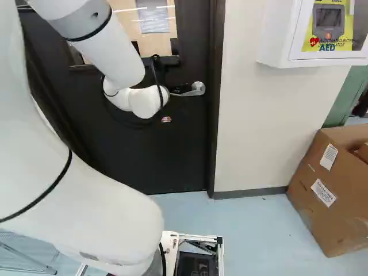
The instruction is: Open the door and move inside
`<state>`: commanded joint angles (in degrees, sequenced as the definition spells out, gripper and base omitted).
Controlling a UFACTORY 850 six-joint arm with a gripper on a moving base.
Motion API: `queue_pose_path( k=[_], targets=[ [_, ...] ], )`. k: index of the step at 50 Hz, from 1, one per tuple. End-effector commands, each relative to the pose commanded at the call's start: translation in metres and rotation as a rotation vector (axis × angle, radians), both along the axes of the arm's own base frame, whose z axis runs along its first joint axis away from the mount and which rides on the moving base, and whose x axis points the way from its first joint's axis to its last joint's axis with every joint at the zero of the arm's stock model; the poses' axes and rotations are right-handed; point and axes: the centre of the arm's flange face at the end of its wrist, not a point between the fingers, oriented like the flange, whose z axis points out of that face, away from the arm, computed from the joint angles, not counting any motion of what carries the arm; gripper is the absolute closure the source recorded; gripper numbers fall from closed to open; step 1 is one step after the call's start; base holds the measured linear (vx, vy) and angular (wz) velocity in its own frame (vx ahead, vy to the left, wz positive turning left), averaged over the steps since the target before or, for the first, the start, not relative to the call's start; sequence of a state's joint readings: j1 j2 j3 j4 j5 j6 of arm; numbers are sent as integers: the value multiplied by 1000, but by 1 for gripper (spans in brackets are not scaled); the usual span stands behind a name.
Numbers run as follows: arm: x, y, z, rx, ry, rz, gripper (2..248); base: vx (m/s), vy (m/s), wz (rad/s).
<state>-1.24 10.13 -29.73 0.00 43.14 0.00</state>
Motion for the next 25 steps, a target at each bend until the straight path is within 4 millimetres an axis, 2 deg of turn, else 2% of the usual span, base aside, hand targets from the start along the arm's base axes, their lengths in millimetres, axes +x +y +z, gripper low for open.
queue_pose_path(
  k=[25],
  targets=[
    [2, 0, -25, 1, 59, 0, 3, 0, 0, 0]
  ],
)
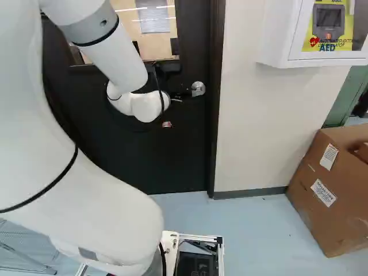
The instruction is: Open the door and move inside
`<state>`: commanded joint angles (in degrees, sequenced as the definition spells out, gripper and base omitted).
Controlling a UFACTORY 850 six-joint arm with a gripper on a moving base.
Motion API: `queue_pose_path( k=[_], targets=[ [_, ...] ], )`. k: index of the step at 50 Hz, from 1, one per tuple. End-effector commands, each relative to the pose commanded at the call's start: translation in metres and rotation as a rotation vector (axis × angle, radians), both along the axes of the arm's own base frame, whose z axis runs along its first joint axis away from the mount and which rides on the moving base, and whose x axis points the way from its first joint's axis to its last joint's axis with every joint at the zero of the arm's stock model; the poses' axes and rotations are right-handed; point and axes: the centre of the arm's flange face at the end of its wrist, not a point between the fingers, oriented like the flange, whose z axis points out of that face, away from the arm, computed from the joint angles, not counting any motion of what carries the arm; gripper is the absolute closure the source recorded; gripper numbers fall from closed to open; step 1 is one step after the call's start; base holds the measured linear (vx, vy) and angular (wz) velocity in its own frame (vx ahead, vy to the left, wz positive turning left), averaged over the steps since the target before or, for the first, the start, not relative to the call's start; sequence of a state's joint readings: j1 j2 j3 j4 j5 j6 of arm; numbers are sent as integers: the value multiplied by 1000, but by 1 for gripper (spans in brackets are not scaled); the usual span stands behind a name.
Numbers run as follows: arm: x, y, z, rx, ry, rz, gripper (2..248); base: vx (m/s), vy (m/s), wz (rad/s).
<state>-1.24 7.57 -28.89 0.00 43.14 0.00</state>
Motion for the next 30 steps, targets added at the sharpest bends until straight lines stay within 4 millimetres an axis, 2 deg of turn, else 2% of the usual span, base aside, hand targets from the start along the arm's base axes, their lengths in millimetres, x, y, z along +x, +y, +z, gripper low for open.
queue_pose_path(
  k=[30],
  targets=[
    [3, 0, -30, 2, 73, 0, 3, 0, 0, 0]
  ],
)
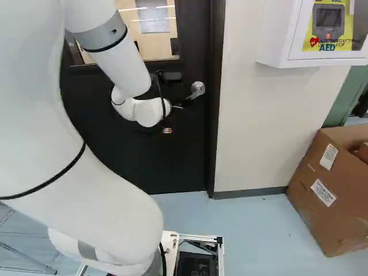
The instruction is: Open the door and move inside
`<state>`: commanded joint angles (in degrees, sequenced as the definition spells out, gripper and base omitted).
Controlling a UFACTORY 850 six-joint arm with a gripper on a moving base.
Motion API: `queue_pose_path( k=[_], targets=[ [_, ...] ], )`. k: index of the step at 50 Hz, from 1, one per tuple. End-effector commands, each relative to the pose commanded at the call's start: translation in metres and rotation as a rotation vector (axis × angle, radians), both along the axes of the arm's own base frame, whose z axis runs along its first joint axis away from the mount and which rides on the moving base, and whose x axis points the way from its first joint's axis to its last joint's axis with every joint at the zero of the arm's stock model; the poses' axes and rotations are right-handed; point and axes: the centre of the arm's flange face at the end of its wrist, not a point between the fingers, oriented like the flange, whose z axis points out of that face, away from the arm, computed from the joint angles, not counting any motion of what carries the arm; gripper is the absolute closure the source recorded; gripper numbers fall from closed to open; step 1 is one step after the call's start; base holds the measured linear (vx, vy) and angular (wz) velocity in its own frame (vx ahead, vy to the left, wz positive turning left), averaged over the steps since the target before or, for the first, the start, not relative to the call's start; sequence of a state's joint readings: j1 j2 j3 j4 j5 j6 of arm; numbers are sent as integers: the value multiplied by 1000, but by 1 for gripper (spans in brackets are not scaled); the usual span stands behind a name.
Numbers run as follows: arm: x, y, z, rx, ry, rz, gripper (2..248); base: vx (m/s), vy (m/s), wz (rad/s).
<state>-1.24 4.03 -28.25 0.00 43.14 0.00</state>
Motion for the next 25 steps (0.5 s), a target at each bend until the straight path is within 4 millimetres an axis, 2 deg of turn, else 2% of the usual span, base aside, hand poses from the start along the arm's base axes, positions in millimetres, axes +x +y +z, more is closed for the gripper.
queue_pose_path(
  k=[25],
  targets=[
    [3, 0, -22, 1, 54, 0, 3, 0, 0, 0]
  ],
)
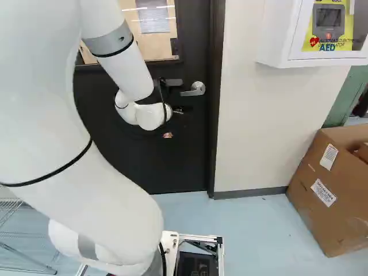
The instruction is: Open the door and move inside
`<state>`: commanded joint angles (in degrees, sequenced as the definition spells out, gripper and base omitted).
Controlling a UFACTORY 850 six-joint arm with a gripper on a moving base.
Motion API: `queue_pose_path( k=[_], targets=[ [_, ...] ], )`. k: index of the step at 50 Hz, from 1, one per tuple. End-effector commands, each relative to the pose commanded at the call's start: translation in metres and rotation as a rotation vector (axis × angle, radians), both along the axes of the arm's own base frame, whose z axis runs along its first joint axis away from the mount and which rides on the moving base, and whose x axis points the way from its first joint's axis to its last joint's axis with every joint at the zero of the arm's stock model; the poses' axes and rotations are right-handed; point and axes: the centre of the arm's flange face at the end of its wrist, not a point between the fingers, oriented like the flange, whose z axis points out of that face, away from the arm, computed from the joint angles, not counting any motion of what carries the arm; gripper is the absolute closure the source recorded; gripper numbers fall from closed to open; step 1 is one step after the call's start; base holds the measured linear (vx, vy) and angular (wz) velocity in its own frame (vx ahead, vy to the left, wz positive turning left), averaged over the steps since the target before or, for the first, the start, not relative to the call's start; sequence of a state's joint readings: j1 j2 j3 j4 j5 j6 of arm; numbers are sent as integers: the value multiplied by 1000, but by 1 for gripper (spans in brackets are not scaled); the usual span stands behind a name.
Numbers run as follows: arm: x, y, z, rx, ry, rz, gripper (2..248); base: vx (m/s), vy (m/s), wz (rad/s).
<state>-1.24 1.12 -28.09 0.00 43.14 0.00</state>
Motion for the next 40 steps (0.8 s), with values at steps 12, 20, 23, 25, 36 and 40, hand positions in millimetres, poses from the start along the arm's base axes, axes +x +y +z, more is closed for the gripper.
queue_pose_path(
  k=[12, 20, 23, 25, 36, 40],
  targets=[
    [0, 0, -1, 0, 2, 0, 3, 0, 0, 0],
    [-10, 0, 2, 0, -5, 0, 3, 0, 0, 0],
    [-16, 0, 4, 0, -12, -1, 3, 0, 0, 0],
    [-20, 0, 6, 0, -17, -1, 3, 0, 0, 0],
    [-36, 0, 16, -1, -46, -1, 3, 0, 0, 0],
    [-38, 0, 19, -1, -57, -1, 3, 0, 0, 0]
  ],
)
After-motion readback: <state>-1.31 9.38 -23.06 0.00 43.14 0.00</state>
